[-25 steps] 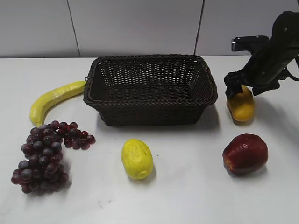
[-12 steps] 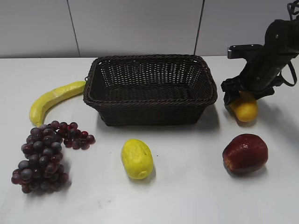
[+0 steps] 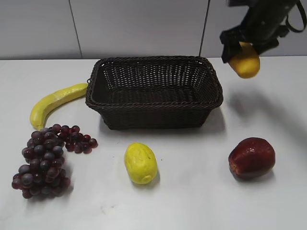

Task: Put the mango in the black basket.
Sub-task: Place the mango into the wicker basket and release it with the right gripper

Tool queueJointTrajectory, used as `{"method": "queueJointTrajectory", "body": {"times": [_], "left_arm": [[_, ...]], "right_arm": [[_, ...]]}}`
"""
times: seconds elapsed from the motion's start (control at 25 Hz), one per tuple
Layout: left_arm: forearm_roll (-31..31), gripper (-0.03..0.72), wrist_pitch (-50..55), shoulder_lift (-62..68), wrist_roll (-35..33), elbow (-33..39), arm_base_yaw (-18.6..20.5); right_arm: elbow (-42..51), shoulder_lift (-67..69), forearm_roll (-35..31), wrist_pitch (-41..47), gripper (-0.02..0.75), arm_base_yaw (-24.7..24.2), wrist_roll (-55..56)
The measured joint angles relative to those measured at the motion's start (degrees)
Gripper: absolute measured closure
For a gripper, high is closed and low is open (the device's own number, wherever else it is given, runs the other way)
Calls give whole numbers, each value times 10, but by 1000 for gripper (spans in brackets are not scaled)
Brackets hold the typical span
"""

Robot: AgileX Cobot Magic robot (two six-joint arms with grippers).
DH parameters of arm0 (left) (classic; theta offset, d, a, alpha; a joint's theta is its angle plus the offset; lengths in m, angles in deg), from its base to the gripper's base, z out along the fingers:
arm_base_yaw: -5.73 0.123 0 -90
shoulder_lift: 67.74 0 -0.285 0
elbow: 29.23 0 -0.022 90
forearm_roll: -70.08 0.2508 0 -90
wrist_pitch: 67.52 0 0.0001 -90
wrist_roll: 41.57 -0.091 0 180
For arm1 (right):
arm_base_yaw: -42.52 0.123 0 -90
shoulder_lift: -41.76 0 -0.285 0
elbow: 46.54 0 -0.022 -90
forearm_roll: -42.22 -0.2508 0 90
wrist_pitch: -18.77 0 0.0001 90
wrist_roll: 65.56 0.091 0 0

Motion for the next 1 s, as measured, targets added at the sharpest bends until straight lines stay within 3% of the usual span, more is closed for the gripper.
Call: {"method": "queueJointTrajectory", "body": {"times": [0.12, 0.4, 0.92, 1.0], "left_arm": [[0, 456, 0, 0, 0, 0, 0], [0, 456, 0, 0, 0, 0, 0], [0, 458, 0, 0, 0, 0, 0], [0, 458, 0, 0, 0, 0, 0]], "right_arm": [[-55, -2, -1, 3, 143, 45, 0], [-71, 27, -9, -36, 150, 138, -12], [-71, 130, -22, -45, 150, 146, -15], [-71, 130, -22, -45, 117, 146, -15]]}}
